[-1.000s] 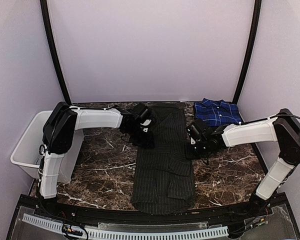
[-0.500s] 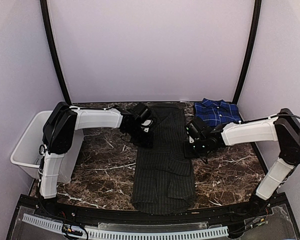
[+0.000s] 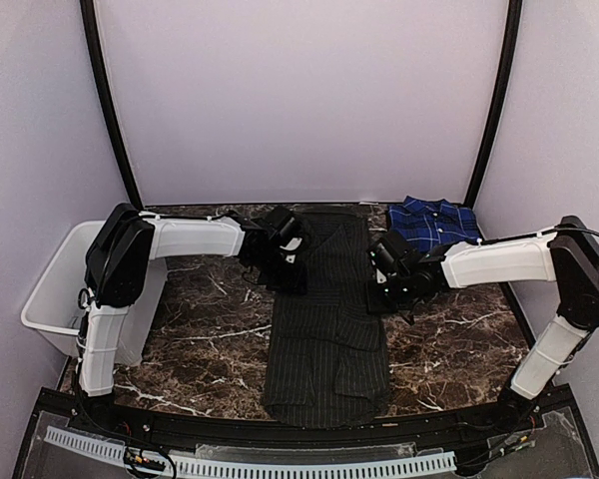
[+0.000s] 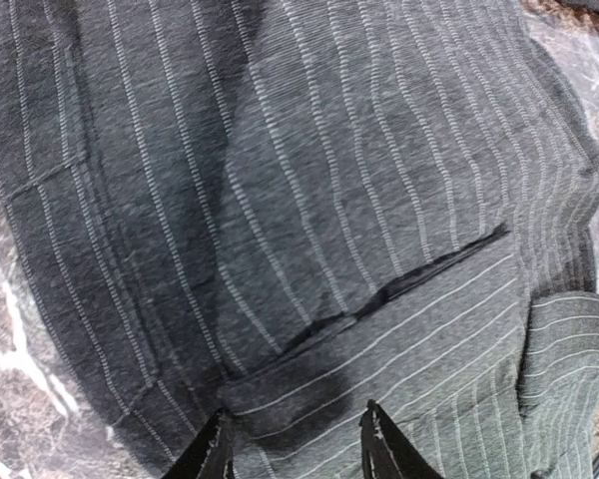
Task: Fold and stack the long sleeve shirts
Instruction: Flatten out the crumpled shirt at the center of the board.
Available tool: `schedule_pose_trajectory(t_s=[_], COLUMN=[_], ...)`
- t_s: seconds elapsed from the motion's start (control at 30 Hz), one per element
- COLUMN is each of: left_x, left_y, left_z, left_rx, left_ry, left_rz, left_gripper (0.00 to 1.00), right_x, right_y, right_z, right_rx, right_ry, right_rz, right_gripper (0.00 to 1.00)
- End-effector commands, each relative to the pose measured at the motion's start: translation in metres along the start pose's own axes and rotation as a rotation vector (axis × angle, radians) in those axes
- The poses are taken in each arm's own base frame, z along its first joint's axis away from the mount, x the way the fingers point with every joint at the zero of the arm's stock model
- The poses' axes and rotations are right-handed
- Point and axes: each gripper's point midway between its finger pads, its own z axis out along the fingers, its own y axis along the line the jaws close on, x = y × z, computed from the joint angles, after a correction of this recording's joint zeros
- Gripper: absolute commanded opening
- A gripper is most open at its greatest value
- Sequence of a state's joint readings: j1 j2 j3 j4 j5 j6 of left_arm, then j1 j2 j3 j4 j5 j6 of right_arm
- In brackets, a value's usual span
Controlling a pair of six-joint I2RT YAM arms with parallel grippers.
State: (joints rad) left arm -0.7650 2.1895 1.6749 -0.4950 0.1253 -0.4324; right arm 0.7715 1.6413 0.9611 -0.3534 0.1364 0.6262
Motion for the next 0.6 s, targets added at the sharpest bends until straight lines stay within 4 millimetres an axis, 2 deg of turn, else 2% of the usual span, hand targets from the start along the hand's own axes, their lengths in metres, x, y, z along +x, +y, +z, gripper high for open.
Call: schedule_pose_trajectory(t_s=[0.0, 0.3, 0.47, 0.57], left_x=[-0.011, -0.017, -0.015, -0.014], left_y=[-0.015, -0.019, 0.006, 0.01], left_z=[-0.016, -0.02, -0.018, -0.012], left_rx=[0.073, 0.076, -0.042, -0.056], left_ry=[-0.042, -0.05, -0.057, -0.054], left_rz=[0.001, 0.006, -0.017, -0.021], left_gripper=[0.39, 0.24, 0.37, 0.41], right_x=[-0.016, -0.016, -0.015, -0.015], right_y=[0.009, 0.009, 0.01, 0.011], right_z=[-0.015, -0.016, -0.016, -0.015], right_rx=[-0.02, -0.019, -0.023, -0.025], right_ry=[-0.058, -0.06, -0.058, -0.056], right_rz=[-0.006, -0.002, -0.004, -0.009], right_gripper=[0.04, 0.04, 0.04, 0.04])
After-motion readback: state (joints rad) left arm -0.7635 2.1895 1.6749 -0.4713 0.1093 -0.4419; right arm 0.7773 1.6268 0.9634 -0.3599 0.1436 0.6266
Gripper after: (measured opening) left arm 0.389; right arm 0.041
